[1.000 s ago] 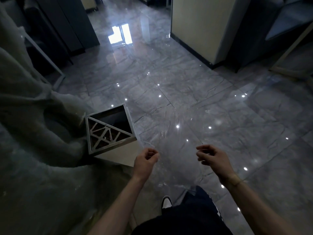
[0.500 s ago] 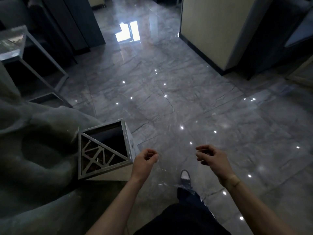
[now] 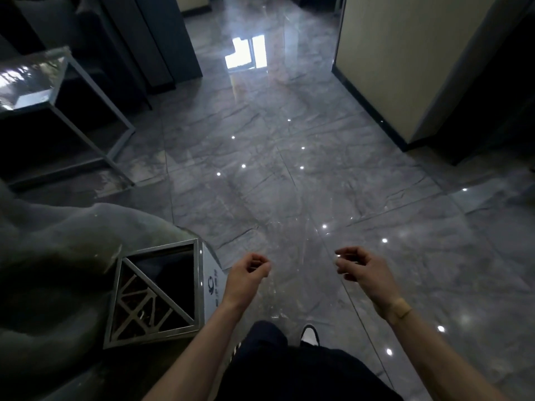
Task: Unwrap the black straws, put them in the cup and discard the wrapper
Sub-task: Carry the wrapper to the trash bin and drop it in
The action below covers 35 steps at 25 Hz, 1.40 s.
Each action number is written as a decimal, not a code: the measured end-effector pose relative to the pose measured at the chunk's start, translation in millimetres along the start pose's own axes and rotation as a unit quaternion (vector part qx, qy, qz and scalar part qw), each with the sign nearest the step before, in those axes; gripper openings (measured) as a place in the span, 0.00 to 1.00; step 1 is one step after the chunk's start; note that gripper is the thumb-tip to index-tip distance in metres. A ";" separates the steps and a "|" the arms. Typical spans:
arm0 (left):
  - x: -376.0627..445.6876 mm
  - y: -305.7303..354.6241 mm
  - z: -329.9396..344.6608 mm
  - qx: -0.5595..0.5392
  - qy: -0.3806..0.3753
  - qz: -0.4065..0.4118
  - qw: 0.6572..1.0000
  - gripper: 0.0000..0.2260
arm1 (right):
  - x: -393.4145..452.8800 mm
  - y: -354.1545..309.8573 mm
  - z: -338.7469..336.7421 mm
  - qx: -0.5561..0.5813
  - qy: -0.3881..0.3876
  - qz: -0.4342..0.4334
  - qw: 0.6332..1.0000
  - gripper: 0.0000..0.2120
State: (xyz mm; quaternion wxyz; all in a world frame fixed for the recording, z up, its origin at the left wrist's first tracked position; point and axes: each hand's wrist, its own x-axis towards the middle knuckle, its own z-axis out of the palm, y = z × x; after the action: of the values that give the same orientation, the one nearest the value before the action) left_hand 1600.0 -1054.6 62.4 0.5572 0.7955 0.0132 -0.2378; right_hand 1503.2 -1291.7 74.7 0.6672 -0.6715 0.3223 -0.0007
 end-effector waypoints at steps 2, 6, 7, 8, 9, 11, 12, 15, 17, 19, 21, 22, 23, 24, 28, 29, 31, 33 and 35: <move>15.4 6.6 0.7 -0.007 0.010 0.000 1.000 0.01 | 18.3 -10.4 0.6 -0.009 -0.009 -0.004 1.000 0.06; 48.6 11.2 -8.7 -0.024 0.038 -0.006 0.999 0.01 | 57.8 -29.1 14.0 -0.026 -0.033 -0.004 0.999 0.06; 58.3 11.8 -12.9 -0.028 0.042 -0.004 0.999 0.01 | 68.7 -34.2 18.9 -0.031 -0.039 -0.005 0.999 0.06; 68.0 12.4 -17.3 -0.030 0.046 -0.001 0.999 0.01 | 80.0 -39.8 23.8 -0.038 -0.046 -0.007 0.998 0.06; 79.1 12.1 -22.8 -0.030 0.051 -0.001 0.998 0.02 | 92.6 -45.7 30.2 -0.045 -0.055 -0.009 0.997 0.06; 99.1 11.8 -33.5 -0.033 0.060 -0.007 0.998 0.03 | 114.1 -57.6 43.5 -0.056 -0.064 -0.014 0.996 0.06; 110.2 13.3 -38.6 -0.038 0.066 -0.008 0.997 0.04 | 125.5 -64.0 51.2 -0.058 -0.068 -0.019 0.996 0.06; 140.4 17.8 -57.1 -0.063 0.090 -0.011 0.994 0.05 | 159.3 -81.7 77.5 -0.074 -0.088 -0.021 0.993 0.06; 154.0 20.7 -70.5 -0.078 0.103 -0.014 0.991 0.05 | 179.0 -97.1 96.4 -0.080 -0.108 -0.019 0.991 0.06; 163.7 20.5 -86.6 -0.092 0.114 -0.022 0.989 0.04 | 195.9 -112.1 117.4 -0.088 -0.121 -0.022 0.989 0.06; 170.7 19.9 -101.3 -0.107 0.127 -0.032 0.986 0.04 | 209.3 -124.9 137.1 -0.098 -0.134 -0.030 0.986 0.06; 173.4 20.1 -108.1 -0.116 0.136 -0.034 0.983 0.04 | 215.3 -130.3 147.2 -0.102 -0.144 -0.033 0.984 0.06; 174.5 19.9 -114.2 -0.125 0.146 -0.038 0.981 0.05 | 220.1 -134.8 156.7 -0.110 -0.156 -0.035 0.981 0.06; 174.8 19.2 -121.2 -0.133 0.159 -0.043 0.977 0.05 | 224.9 -138.6 168.1 -0.120 -0.172 -0.035 0.977 0.06; 167.7 11.8 -142.1 -0.162 0.211 -0.056 0.962 0.06 | 241.0 -149.9 209.3 -0.145 -0.225 -0.029 0.963 0.06; 165.5 9.1 -147.2 -0.171 0.230 -0.064 0.956 0.06 | 246.3 -152.9 221.0 -0.155 -0.244 -0.026 0.957 0.06; 161.6 5.7 -154.9 -0.188 0.270 -0.082 0.941 0.06 | 257.0 -157.9 242.6 -0.167 -0.282 -0.022 0.944 0.05; 156.8 2.6 -159.8 -0.202 0.306 -0.098 0.925 0.06 | 267.7 -162.7 264.0 -0.185 -0.324 -0.023 0.927 0.05; 151.3 0.1 -165.0 -0.203 0.346 -0.105 0.910 0.06 | 277.2 -167.4 287.4 -0.207 -0.369 -0.028 0.905 0.05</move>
State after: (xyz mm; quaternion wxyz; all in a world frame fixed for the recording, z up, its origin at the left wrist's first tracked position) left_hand 1794.1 -944.2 47.0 0.6391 0.6917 0.3363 0.0033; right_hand 1919.0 -1171.1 74.3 0.5841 -0.7556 0.0264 0.2952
